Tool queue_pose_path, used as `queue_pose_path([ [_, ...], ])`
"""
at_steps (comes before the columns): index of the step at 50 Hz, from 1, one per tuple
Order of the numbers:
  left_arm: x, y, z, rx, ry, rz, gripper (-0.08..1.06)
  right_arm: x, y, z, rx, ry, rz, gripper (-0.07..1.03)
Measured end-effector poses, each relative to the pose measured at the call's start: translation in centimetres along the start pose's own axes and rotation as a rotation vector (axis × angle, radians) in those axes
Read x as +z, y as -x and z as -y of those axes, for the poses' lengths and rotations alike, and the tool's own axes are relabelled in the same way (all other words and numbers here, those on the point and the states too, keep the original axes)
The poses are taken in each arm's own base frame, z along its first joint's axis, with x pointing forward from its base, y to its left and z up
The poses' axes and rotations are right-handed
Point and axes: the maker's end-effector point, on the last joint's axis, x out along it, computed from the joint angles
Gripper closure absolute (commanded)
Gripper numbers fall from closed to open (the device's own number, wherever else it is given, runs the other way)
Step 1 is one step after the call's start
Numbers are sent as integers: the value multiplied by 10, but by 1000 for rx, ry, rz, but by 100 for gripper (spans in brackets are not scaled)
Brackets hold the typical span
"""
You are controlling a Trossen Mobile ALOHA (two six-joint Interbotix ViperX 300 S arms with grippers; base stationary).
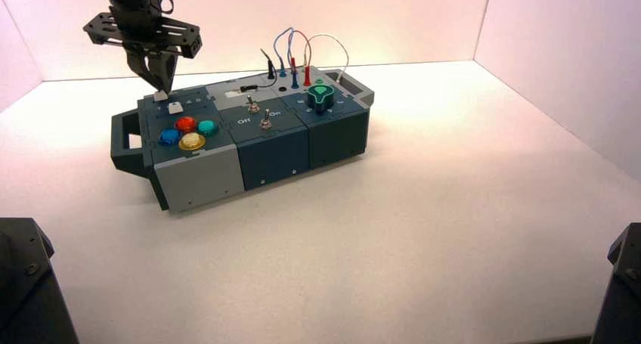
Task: Move the top slider to position 3.
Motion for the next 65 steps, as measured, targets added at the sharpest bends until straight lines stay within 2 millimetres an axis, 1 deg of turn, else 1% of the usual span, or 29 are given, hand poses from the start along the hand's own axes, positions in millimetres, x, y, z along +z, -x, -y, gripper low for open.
queue_pose_path([
  [13,2,3,-2,4,-6,5,101,0,0,0,1,-1,0,99],
  [26,5,10,-9,14,-14,20,101,0,0,0,0,0,0,99],
  [36,-1,9,-17,23,-14,-4,101,0,0,0,-1,-1,0,99],
  [46,-7,9,-17,23,-19,-20,101,0,0,0,-1,-1,0,99],
  [56,-21,6,-16,23,-28,-58,101,0,0,0,0,0,2,99],
  [65,-24,5,-15,22,-28,-61,101,1,1,0,-1,-1,3,99],
])
